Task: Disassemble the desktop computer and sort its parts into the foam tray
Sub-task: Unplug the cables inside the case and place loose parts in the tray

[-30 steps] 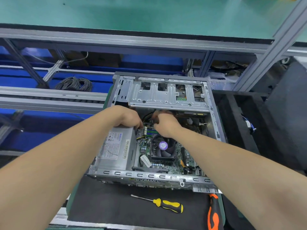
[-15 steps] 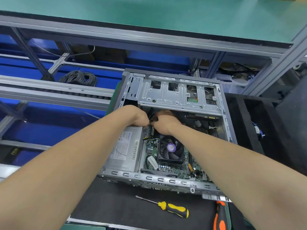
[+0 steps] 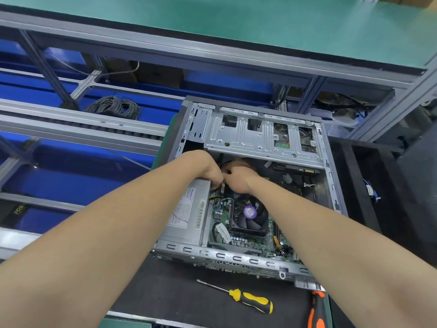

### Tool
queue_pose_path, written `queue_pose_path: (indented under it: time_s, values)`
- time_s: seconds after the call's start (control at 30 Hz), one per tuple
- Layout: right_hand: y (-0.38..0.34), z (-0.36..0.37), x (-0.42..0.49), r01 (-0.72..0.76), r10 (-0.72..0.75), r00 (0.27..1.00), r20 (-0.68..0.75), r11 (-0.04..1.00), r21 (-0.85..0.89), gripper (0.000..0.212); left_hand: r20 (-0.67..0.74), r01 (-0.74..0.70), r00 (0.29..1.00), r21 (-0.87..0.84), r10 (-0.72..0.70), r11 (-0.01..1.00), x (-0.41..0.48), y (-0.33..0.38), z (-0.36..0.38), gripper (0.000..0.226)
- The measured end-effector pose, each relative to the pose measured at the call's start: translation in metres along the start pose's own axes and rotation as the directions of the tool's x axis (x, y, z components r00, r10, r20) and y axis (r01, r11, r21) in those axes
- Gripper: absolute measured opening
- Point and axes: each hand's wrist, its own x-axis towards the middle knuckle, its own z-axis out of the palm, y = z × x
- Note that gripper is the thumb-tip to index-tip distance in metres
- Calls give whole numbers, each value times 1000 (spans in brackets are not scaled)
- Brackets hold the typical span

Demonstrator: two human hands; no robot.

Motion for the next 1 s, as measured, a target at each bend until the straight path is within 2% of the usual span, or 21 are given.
queue_pose_path:
  time_s: [0.13,0.23,0.33,0.4,0.5,0.6,0.67,0.73,0.87,0.93,1.0]
  values:
    - [-5,-4,0,-10,23,992,-121,994,108,19,13,5,1000,-59,-4,998,3,-2,2,16]
    - [-10,-3,-4,22,-20,999,-33,998,55,23,-10,4,1000,-65,-5,998,2,-3,1,17]
    - [-5,-7,-12,6,3,996,-91,995,99,34,-12,-24,1000,-81,23,996,7,-2,3,37]
    - [6,-12,-18,4,3,995,-97,998,66,30,-25,-48,999,-77,47,996,8,0,5,46]
    - [25,-17,-32,-8,9,998,-65,1000,7,26,-101,-69,993,-65,62,995,9,1,7,34]
    - [37,-18,-44,16,-19,998,-53,999,-48,16,-186,-95,979,-65,81,993,8,0,8,35]
    - [37,-18,-52,77,-77,997,-16,996,-46,36,-205,-134,972,-80,115,988,4,0,10,34]
    - [36,-17,-59,108,-108,994,-7,993,-49,40,-179,-167,973,-118,145,979,0,0,11,29]
    - [34,-19,-75,187,-194,978,-72,978,-87,30,-38,-160,987,-146,156,976,-8,0,10,27]
    - [31,-21,-83,258,-267,953,-141,963,-73,26,-9,-146,989,-130,146,981,-7,1,9,33]
    - [23,-23,-87,316,-323,933,-161,946,-67,20,-8,-125,992,-117,125,985,-6,2,8,28]
